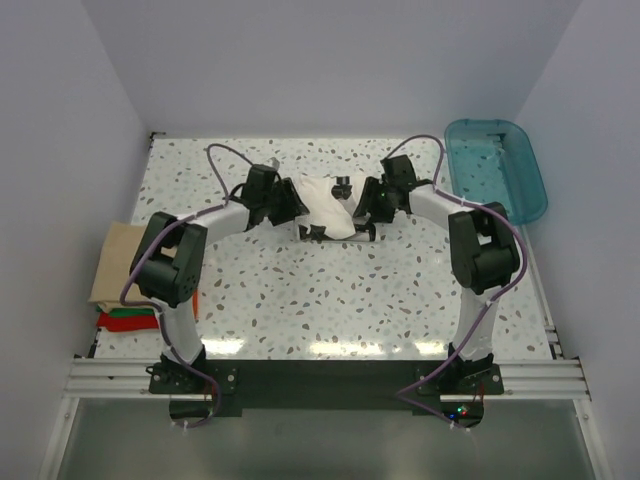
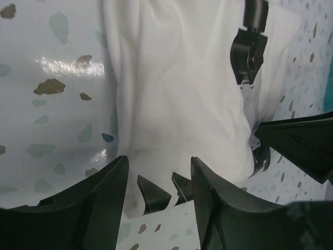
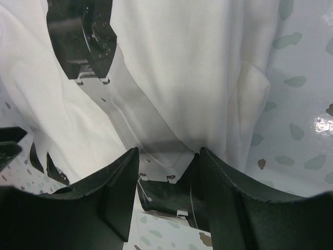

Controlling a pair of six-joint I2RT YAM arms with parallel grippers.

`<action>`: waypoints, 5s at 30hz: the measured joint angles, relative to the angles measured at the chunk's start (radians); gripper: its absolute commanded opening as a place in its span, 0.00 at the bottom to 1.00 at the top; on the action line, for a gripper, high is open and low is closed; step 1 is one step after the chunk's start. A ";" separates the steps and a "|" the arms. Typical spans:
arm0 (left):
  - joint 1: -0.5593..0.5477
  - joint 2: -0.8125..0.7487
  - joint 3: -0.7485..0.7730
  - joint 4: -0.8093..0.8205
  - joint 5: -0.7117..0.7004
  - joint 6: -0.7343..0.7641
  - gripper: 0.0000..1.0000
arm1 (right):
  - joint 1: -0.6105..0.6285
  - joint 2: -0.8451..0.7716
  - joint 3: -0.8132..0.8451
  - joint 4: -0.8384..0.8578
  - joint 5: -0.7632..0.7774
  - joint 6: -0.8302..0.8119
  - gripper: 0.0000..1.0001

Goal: Fold and stack the t-shirts
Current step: Fold the tshirt, then neatly place the folded tshirt to the corner

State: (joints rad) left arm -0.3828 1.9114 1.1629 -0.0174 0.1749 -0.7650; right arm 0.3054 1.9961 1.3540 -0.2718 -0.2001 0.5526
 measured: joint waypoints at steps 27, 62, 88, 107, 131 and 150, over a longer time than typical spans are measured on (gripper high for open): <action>0.100 0.234 0.313 -0.147 0.188 0.134 0.66 | -0.027 -0.040 0.100 -0.077 0.000 -0.023 0.57; 0.208 -0.053 0.344 -0.514 -0.317 -0.256 0.00 | -0.046 -0.224 -0.081 -0.082 -0.001 -0.022 0.56; 0.572 -0.311 0.410 -0.774 -0.418 -0.146 0.00 | 0.024 -0.286 -0.101 -0.127 0.003 -0.023 0.56; 0.634 -0.426 0.513 -0.861 -0.479 -0.059 0.00 | 0.048 -0.368 -0.095 -0.159 0.009 -0.035 0.56; 0.697 -1.006 -0.103 -0.871 -0.569 -0.007 0.80 | 0.256 -0.583 -0.235 -0.238 0.106 -0.059 0.59; 0.697 -1.143 -0.103 -0.866 -0.454 -0.009 0.91 | 0.330 -0.597 -0.293 -0.227 0.131 -0.048 0.62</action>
State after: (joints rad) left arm 0.3138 0.7689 1.0599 -0.8837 -0.2787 -0.7742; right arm 0.6357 1.3994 1.0615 -0.4992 -0.0692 0.5045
